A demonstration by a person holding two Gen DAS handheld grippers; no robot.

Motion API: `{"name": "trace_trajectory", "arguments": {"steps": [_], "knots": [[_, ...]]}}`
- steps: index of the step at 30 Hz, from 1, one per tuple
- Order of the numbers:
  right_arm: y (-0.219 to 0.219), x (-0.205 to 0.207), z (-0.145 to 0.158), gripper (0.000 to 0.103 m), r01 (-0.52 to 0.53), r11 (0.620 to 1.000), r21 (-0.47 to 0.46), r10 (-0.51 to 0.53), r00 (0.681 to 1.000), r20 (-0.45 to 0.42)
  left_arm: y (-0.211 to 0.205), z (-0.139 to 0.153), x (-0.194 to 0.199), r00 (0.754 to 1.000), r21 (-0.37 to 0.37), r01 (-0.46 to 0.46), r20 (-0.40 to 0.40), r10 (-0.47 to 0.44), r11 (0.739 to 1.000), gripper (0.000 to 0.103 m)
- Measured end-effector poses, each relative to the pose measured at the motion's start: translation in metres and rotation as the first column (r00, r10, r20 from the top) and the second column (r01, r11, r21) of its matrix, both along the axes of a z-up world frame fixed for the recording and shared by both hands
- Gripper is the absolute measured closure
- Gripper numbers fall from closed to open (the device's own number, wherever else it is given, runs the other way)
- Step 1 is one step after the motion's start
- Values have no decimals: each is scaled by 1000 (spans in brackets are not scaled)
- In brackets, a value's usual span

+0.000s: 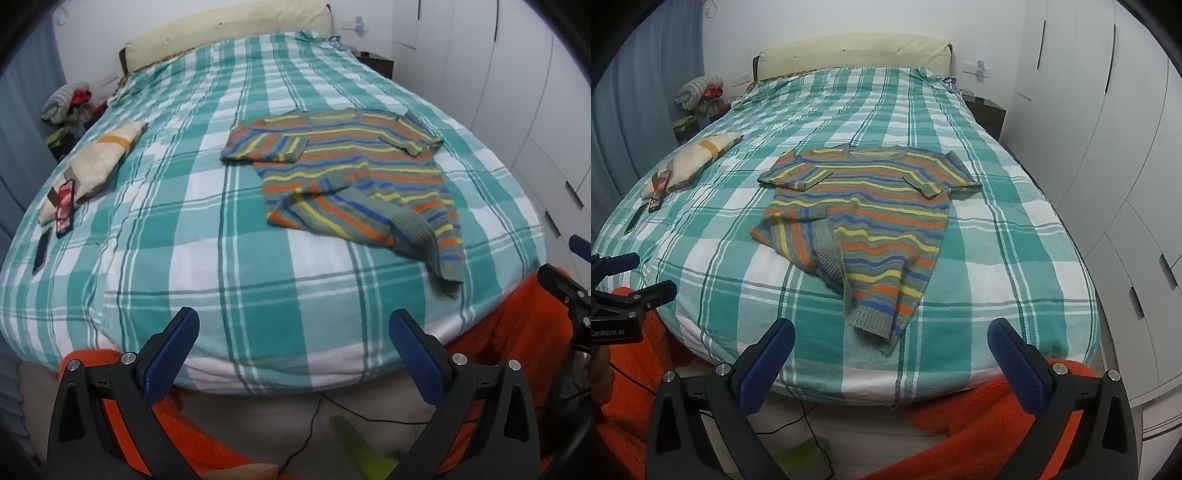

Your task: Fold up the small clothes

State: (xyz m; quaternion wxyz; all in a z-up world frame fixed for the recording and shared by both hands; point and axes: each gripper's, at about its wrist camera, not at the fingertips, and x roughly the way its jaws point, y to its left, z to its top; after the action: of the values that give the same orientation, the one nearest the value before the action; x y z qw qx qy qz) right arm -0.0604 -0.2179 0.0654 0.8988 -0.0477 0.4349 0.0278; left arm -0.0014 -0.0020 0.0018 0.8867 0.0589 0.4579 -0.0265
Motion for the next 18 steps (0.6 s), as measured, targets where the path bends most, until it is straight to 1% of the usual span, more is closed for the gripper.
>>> {"name": "trace_trajectory", "arguments": {"steps": [1,3,4,6,18], "knots": [[0,-1,0,0,0,1000,-1,0,1000,1,-1,2,-1,1000,4,3,9,-3,1000,1],[1,-2,0,0,1,1000,2,-1,1000,-1,-3,-5,-5,1000,-3,-1,11,1,1000,1],[1,-2,0,0,2,1000,4,-2,1000,-2,1,-7,0,1000,-25,-6,-13,6,1000,1],[1,-3,0,0,1,1000,7,-1,1000,-6,7,-5,1,1000,-38,-14,-14,14,999,1],[14,-2,-5,0,-24,999,-24,24,1000,-9,3,-12,-2,1000,-16,-5,-25,4,1000,1]]}}
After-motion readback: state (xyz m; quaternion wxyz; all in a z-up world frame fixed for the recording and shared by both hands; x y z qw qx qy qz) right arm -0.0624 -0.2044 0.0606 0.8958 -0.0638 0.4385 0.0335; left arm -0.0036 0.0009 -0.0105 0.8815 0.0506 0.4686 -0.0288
